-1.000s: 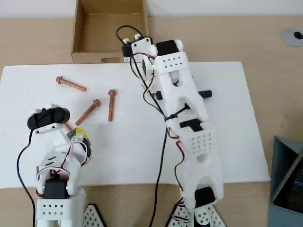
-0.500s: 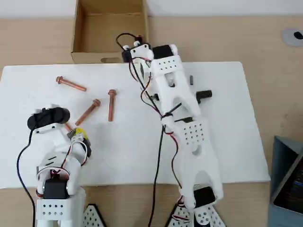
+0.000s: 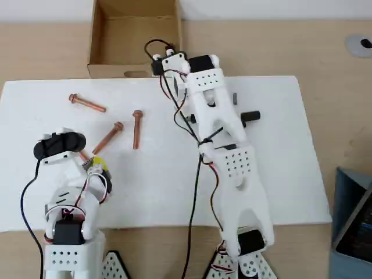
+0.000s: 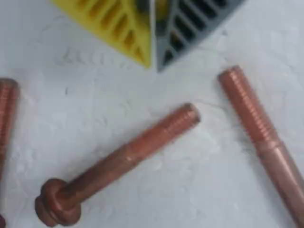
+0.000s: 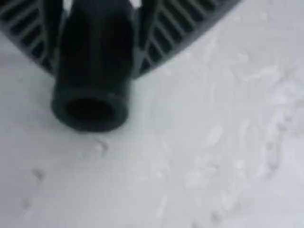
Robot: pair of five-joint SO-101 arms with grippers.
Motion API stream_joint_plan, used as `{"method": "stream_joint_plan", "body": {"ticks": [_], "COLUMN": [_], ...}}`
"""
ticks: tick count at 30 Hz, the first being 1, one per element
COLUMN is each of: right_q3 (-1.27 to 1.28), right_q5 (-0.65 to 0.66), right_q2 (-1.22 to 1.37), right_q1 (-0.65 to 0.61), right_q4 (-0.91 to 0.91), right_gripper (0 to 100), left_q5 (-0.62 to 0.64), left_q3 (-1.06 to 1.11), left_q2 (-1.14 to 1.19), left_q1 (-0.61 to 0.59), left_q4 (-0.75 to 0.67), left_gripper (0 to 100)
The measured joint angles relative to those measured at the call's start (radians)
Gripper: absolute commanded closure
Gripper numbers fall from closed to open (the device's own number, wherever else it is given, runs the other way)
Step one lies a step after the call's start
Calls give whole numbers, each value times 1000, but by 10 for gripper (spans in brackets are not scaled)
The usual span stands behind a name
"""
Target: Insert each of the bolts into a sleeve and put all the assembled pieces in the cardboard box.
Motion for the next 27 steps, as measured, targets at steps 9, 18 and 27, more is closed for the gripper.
{"method": "stream_joint_plan", "body": {"ticks": [9,18,27], "right_q3": [-84,-86,262], "right_q5": [29,31,31], "right_q2": [9,-187,-643], "right_q1": [-9,-14,-14], "right_q4": [69,69,72], "right_gripper": [987,987,987], "left_q5": [0,0,0], "left_q3": [0,0,0], "left_q2": [0,0,0], "left_q1": [0,0,3], "left_q4": [0,0,0], "left_gripper": [998,998,997]}}
